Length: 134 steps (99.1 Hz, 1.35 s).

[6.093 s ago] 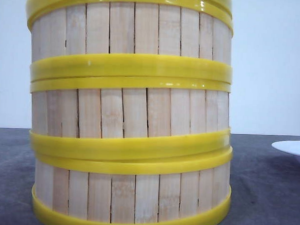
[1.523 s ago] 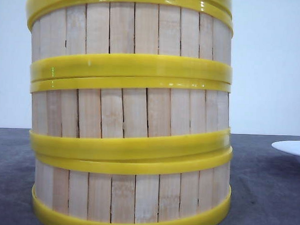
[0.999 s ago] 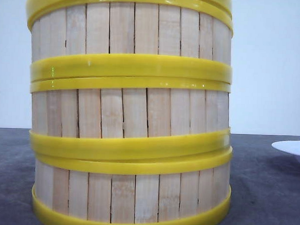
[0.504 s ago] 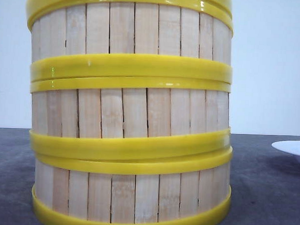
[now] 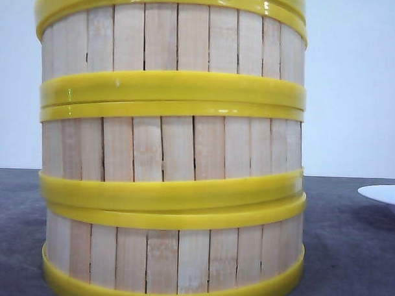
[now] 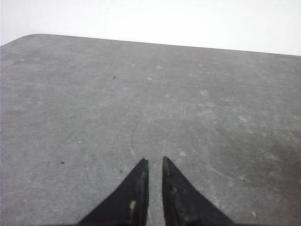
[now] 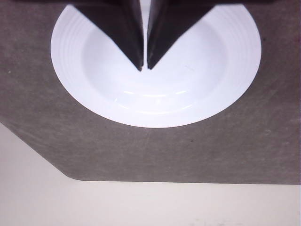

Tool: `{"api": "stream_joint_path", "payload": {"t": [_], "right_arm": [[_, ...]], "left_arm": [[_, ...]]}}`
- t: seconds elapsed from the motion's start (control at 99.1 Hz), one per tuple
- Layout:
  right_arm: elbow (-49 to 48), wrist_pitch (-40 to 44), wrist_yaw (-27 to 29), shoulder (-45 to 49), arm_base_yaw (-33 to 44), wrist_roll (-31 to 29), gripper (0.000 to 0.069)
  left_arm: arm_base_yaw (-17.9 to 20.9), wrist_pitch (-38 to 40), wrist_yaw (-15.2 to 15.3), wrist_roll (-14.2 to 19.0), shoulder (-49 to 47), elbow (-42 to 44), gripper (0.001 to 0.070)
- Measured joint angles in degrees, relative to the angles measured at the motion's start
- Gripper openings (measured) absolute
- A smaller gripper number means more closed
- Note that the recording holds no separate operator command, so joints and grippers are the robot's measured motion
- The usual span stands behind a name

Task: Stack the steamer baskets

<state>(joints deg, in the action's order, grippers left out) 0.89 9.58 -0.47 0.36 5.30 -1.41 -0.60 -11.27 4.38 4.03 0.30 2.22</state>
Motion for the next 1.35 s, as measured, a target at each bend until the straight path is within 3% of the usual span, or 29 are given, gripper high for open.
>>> {"api": "stream_joint_path", "payload": {"t": [1.352], "right_arm": [[0.0, 0.0, 0.02, 0.0, 0.02, -1.03, 0.0007]], "left_arm": [[0.0, 0.0, 0.0, 0.0, 0.0, 0.0, 0.0025]]}}
